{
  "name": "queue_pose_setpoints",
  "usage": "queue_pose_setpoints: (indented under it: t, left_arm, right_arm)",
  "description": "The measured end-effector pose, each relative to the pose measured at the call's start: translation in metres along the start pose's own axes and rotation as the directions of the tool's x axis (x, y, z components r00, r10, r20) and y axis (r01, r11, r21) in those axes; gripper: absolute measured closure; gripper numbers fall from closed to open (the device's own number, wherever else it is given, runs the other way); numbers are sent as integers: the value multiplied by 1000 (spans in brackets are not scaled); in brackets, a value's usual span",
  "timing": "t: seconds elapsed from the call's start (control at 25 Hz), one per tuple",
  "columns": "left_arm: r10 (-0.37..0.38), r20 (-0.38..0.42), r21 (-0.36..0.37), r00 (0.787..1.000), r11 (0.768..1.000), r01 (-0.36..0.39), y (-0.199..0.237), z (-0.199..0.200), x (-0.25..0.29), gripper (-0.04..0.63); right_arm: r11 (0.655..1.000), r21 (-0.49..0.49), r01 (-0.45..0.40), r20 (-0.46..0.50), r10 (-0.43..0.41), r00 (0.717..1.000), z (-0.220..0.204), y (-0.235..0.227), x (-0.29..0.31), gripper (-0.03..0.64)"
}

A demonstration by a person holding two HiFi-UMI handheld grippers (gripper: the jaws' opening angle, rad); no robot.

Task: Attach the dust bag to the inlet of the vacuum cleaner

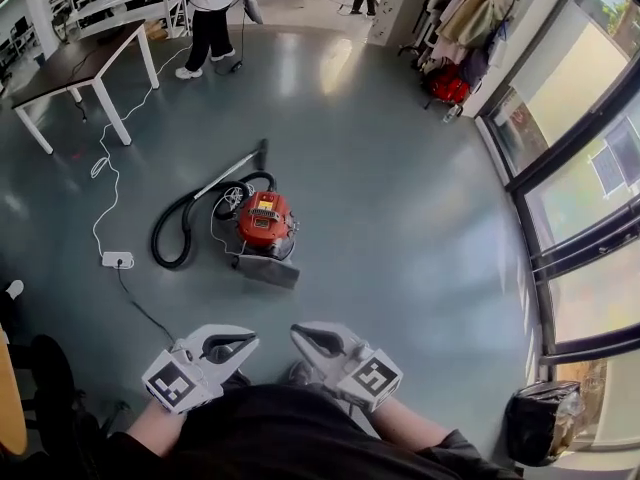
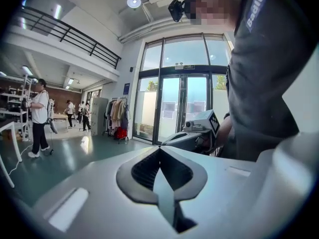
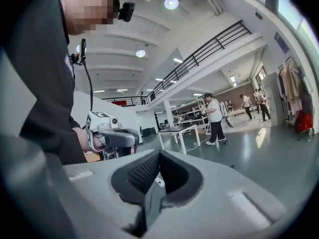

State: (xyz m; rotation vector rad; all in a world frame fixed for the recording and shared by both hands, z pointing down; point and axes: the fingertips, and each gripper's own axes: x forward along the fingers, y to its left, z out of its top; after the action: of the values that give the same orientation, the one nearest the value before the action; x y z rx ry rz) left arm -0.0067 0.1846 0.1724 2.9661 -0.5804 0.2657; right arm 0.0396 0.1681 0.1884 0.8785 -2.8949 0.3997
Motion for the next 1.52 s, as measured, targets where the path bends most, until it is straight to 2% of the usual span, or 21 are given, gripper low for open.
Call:
queue_pose_setpoints:
  t: [0.16,0.4,0.6,0.84,1.12,1.52]
  left_arm:
    - [15,-8,19,1000,1000,-15,-9,12,10,578]
    - [55,19,-56,998,997,-54,-7,10,0,578]
    - [55,25,-29,998,998,-54,-12,6,-14,578]
    - [62,18,8,998,998,-62,-17,7,-35,578]
    - [81,16,-17,997,997,-80,-17,-3,-56,578]
    - [63,0,-11,998,998,-63,-23,-7,-60,578]
  right_arm:
    - [999,4,-37,11,37,999,6,0,-14,624]
    - [997,-37,-66,62,68,996,26,41,-2,624]
    - [993,-57,-107,47,110,993,27,61,10,624]
    - [991,-81,-109,33,112,993,25,74,20,624]
    - [988,-113,-103,16,105,994,22,89,29,624]
    - [994,-93,-57,8,58,998,7,89,26,624]
